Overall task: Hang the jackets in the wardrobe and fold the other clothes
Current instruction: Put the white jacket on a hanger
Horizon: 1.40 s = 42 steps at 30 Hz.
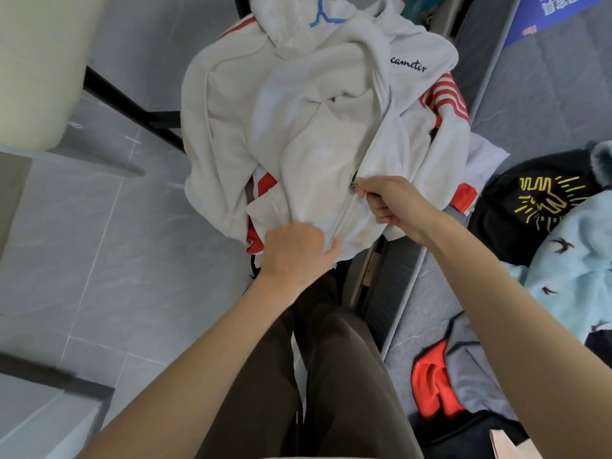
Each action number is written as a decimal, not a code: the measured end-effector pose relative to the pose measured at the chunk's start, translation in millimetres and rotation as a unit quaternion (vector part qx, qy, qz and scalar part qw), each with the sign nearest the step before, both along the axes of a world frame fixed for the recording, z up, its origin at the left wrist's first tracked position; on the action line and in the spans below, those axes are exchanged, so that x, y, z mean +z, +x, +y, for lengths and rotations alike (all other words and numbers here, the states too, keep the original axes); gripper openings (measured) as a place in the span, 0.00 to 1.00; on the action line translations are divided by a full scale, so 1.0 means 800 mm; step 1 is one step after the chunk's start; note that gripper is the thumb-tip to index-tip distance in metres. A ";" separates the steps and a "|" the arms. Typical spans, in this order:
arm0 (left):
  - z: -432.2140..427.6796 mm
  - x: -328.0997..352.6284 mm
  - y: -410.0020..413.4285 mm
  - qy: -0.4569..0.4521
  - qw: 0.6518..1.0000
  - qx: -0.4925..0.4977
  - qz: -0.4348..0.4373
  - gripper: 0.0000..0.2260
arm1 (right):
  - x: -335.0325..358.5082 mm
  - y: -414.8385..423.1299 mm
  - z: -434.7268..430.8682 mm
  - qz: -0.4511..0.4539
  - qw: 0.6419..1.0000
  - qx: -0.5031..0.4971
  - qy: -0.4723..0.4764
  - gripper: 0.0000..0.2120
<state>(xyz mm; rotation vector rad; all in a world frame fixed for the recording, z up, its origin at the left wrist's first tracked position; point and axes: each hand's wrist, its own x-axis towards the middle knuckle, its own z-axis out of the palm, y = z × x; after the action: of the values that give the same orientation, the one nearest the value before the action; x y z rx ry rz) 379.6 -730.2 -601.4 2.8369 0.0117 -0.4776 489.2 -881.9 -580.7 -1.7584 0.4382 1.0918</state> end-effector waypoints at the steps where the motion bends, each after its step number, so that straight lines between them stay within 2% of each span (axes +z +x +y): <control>1: -0.012 0.001 0.011 -0.003 1.000 -0.008 -0.022 0.24 | 0.003 0.002 0.000 -0.001 1.000 0.015 -0.008 0.13; 3: -0.029 -0.008 0.038 -0.029 0.999 0.023 -0.024 0.18 | 0.011 0.009 0.000 -0.006 0.999 0.042 -0.020 0.13; 6: -0.039 -0.021 0.077 -0.044 0.996 0.071 -0.008 0.19 | 0.020 0.019 -0.003 -0.006 0.998 0.064 -0.008 0.13; 8: -0.044 -0.023 0.088 -0.051 0.996 0.065 -0.016 0.15 | 0.022 0.023 -0.007 -0.002 0.998 0.064 0.001 0.13; 11: -0.048 -0.023 0.085 -0.095 0.992 0.086 -0.009 0.10 | 0.021 0.025 -0.009 0.000 1.000 0.021 0.018 0.14; 17: -0.033 -0.014 0.056 -0.186 0.979 0.084 -0.002 0.12 | 0.021 0.026 0.006 0.020 0.996 -0.066 0.059 0.15; 20: -0.014 -0.009 0.028 -0.196 0.979 0.048 0.018 0.13 | 0.029 0.034 0.016 0.014 0.992 -0.104 0.063 0.15; 22: 0.001 -0.012 0.000 -0.184 0.981 0.002 0.059 0.15 | 0.040 0.046 0.019 0.005 0.984 -0.157 0.083 0.15; 24: 0.017 -0.015 -0.035 -0.183 0.973 -0.029 0.138 0.17 | 0.050 0.061 0.022 -0.008 0.974 -0.204 0.098 0.16; 27: 0.043 -0.015 -0.066 -0.150 0.953 -0.045 0.258 0.15 | 0.058 0.060 0.032 -0.027 0.992 -0.121 0.041 0.15; 29: 0.055 -0.012 -0.063 -0.101 0.948 -0.068 0.295 0.14 | 0.060 0.044 0.043 -0.010 0.998 -0.053 0.031 0.13; 31: 0.056 -0.003 -0.044 -0.088 0.960 -0.033 0.263 0.18 | 0.065 0.031 0.048 -0.006 0.999 -0.026 0.037 0.13; 33: 0.046 0.012 -0.014 -0.104 0.977 0.049 0.180 0.22 | 0.073 0.027 0.049 -0.010 0.999 -0.012 0.031 0.13; 35: 0.029 0.031 0.024 -0.113 0.986 0.090 0.084 0.22 | 0.084 0.027 0.047 -0.005 1.000 0.000 0.020 0.12; 37: 0.013 0.050 0.062 -0.123 0.986 0.105 0.025 0.21 | 0.094 0.029 0.046 0.000 1.000 0.018 0.007 0.12; 39: 0.004 0.065 0.091 -0.135 0.984 0.118 0.008 0.18 | 0.105 0.033 0.044 0.003 0.999 0.034 -0.011 0.13; 42: -0.001 0.076 0.107 -0.154 0.983 0.088 0.037 0.15 | 0.117 0.035 0.041 0.028 0.999 0.014 -0.016 0.13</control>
<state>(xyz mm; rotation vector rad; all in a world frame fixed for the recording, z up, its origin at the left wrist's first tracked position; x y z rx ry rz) 464.8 -730.8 -540.8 2.4870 0.1861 -0.4979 517.6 -849.4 -487.3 -1.7695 0.4699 1.1620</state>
